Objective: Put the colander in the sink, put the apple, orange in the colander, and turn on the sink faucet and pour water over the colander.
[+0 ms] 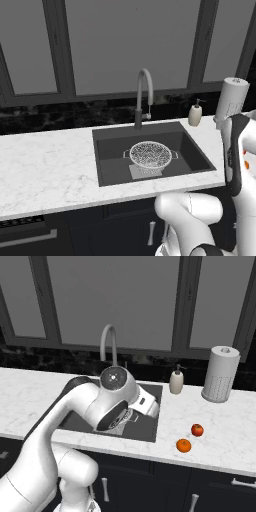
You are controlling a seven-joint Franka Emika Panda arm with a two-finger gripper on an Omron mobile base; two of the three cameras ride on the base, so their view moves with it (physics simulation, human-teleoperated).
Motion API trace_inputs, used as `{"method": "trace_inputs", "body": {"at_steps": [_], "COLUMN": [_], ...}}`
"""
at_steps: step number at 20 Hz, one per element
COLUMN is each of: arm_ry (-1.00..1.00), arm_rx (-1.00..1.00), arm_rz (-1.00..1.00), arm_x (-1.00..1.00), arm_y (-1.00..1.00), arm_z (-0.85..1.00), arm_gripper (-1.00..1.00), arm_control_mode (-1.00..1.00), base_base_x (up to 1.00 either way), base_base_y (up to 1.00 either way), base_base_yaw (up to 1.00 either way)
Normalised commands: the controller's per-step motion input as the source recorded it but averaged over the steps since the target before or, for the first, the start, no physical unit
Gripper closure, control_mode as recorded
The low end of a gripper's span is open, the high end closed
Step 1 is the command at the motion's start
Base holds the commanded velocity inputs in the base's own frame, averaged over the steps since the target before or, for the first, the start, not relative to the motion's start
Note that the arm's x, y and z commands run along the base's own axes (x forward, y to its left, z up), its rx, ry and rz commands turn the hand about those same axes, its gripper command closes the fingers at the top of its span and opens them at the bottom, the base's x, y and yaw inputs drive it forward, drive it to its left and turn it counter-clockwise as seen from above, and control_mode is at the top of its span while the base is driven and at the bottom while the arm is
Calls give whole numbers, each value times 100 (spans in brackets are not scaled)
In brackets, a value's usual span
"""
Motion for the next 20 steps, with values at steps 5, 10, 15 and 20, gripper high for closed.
{"method": "trace_inputs", "body": {"at_steps": [5,10,15,20], "arm_ry": [29,23,3,4], "arm_rx": [-29,-21,8,15], "arm_rz": [-1,-4,-6,-7], "arm_x": [-61,-36,-4,2], "arm_y": [-30,-12,-34,-44], "arm_z": [0,-18,-50,-51], "arm_gripper": [-100,-100,-100,-100], "arm_control_mode": [-100,-100,-100,-100], "base_base_x": [0,0,0,0], "base_base_y": [0,0,0,0], "base_base_yaw": [0,0,0,0]}}
